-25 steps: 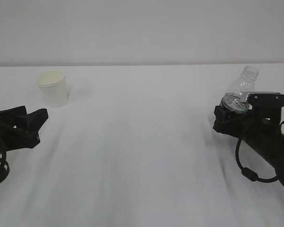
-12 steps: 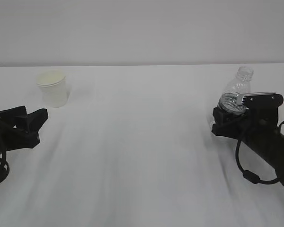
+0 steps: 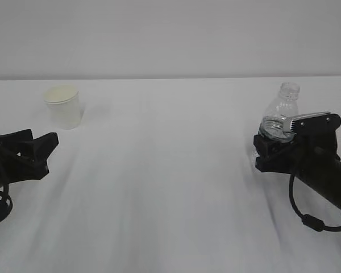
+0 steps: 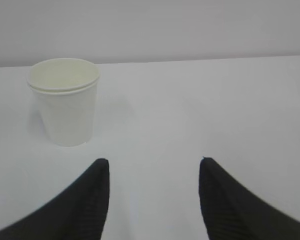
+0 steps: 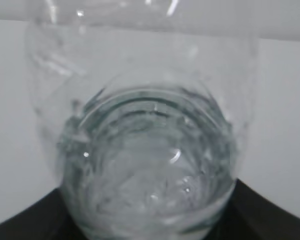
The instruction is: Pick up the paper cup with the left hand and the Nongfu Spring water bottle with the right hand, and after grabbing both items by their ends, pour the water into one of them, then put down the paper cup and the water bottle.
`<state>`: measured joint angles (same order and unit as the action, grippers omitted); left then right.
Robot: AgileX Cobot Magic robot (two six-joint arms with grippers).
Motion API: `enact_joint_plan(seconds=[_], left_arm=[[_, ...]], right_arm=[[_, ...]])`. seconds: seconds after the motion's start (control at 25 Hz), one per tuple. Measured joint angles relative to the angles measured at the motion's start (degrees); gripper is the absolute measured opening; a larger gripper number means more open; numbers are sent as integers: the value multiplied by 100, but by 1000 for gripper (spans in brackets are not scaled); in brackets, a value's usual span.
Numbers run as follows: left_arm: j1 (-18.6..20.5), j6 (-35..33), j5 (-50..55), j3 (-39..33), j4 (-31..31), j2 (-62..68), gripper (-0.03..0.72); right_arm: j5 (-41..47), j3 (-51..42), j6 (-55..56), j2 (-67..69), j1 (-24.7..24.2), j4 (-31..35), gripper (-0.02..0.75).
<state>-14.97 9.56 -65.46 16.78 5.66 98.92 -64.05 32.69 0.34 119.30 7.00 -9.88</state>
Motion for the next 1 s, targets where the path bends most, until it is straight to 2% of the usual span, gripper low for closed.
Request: enact_joint_plan(seconds=[0.44,0.68,0.88,1.0], left_arm=[[0,0,0,0,41,88,405],[0,0,0,0,176,88,375],[0,0,0,0,591,88,344],[0,0,0,5,547,88,340]], right_arm=[[9,-1007,-112,-1227,0,-4,430],[9,-1517,-186,-1608,0,-2,430],[9,-1891,-383,-1926,0,31,430],[9,-2015,-420,-2064,0,31,430]])
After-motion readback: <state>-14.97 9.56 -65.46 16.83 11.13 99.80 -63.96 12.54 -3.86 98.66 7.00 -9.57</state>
